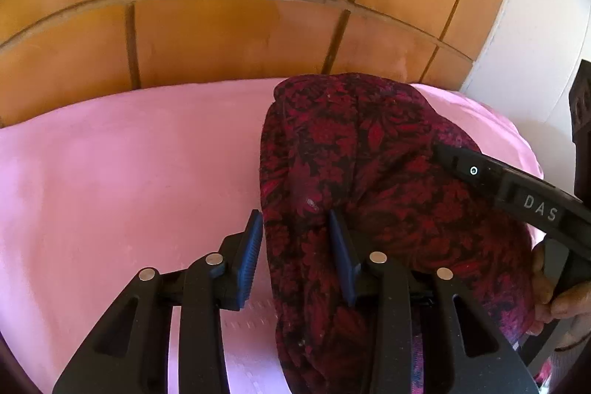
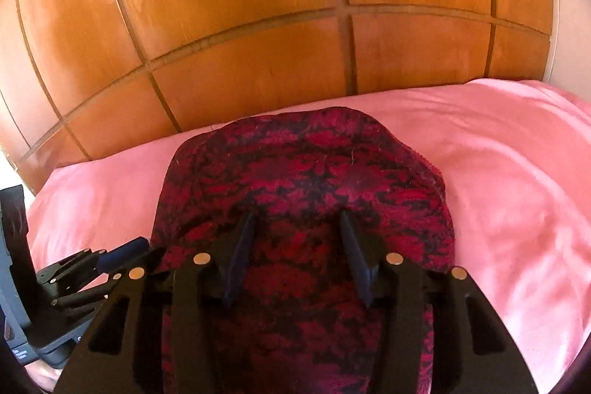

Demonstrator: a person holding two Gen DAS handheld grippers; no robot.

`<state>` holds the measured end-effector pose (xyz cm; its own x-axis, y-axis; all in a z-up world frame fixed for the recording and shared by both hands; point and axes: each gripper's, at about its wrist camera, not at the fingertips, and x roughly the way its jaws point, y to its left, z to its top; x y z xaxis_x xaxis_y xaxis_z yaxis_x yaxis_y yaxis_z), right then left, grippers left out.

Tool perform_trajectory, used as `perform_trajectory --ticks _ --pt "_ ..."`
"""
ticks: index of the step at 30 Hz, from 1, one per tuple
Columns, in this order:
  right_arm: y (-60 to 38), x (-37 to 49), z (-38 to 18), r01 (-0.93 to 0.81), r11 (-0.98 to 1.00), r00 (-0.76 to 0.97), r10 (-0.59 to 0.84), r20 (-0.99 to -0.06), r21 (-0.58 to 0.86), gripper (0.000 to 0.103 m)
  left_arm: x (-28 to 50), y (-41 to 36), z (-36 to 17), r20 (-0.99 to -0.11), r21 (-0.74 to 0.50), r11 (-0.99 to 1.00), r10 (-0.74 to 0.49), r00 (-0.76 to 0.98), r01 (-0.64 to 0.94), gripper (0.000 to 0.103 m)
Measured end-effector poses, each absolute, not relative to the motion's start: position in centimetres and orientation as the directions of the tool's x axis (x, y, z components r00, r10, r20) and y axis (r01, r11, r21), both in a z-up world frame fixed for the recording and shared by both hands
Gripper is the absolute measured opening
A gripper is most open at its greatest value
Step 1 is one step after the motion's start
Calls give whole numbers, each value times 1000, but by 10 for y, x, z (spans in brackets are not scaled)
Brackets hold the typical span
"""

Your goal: Fold small clothes

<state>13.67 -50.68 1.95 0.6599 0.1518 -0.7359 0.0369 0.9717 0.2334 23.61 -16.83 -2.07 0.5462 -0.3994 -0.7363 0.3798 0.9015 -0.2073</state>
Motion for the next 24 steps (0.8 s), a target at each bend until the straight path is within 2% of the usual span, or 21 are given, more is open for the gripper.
perform_trajectory --ticks 1,3,4,5,6,10,13,15,19,22,24 --pt "-509 127 22 38 975 667 139 -732 220 48 232 -168 -16 -727 -206 904 -398 560 374 37" --pt "-503 115 35 49 979 687 111 -718 198 54 219 -167 -8 -705 -170 920 -364 609 352 55" --pt "-504 107 40 61 977 695 105 -712 204 61 214 -166 -7 -698 -161 924 -355 622 346 57" --pt "-505 97 47 72 974 701 104 -705 215 67 211 -165 -5 -696 -159 927 -349 628 339 58" --pt "-505 82 53 77 972 713 104 -694 224 68 207 -164 -2 -695 -157 931 -342 633 330 58" --pt "-496 42 68 118 966 719 77 -691 230 69 191 -159 11 -672 -139 940 -321 667 312 59" --pt "-479 24 70 160 961 717 45 -696 227 71 177 -153 19 -655 -131 944 -312 688 303 68" --pt "-469 8 75 197 960 711 1 -703 201 76 167 -149 25 -644 -130 945 -310 700 299 70" --pt "-444 -9 87 259 957 715 -101 -692 127 94 147 -142 33 -630 -120 951 -296 718 286 78" --pt "-436 -20 93 282 956 717 -150 -681 86 100 129 -139 36 -617 -89 958 -269 740 274 84" --pt "-430 -27 95 295 954 719 -180 -672 60 101 118 -135 38 -610 -79 961 -258 749 266 87"
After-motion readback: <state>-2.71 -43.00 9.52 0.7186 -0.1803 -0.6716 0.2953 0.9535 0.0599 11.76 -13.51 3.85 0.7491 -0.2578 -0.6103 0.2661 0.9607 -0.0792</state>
